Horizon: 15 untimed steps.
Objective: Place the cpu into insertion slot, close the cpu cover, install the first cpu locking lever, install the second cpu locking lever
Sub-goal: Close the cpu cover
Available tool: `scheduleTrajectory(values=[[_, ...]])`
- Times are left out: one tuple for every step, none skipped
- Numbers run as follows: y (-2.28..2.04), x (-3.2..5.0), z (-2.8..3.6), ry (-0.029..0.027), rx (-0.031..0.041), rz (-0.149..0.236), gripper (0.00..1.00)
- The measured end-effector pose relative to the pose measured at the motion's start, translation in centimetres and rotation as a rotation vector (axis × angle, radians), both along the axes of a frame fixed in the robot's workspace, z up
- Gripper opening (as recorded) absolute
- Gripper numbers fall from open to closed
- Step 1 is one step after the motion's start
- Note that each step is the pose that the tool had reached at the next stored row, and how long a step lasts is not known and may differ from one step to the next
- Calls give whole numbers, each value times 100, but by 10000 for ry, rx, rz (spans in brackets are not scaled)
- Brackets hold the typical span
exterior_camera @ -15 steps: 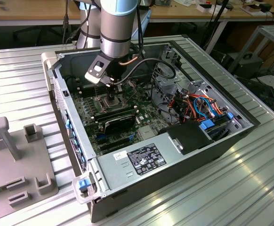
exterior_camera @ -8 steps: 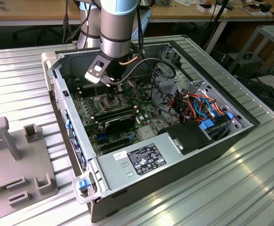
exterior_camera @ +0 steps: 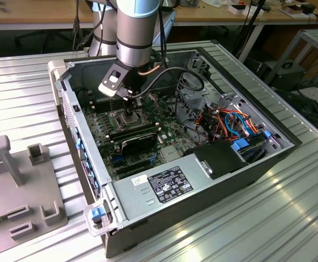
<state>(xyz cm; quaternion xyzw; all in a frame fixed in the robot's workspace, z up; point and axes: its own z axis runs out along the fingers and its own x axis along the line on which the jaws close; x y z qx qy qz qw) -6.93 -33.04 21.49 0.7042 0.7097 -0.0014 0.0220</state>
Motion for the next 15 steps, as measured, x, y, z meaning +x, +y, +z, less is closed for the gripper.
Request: scheduleTrajectory(values=[[0, 0, 2, 1, 2, 0, 11], [0, 0, 10, 2, 1, 0, 11], [0, 0, 23, 0, 3, 0, 11], [0, 0, 43, 1, 3, 0, 11], [0, 0, 112, 0, 4, -1, 11], [0, 0, 155, 0, 3, 0, 11], [0, 0, 176, 1, 3, 0, 11], [0, 0, 178, -1, 5, 0, 11], [0, 0, 178, -1, 5, 1, 11], [0, 0, 179, 0, 3, 0, 11], [0, 0, 179, 0, 4, 0, 11], [0, 1, 179, 1, 4, 0, 11], [0, 5, 180, 1, 2, 2, 11], [0, 15, 180, 1, 2, 0, 11], [0, 23, 179, 0, 3, 1, 11]])
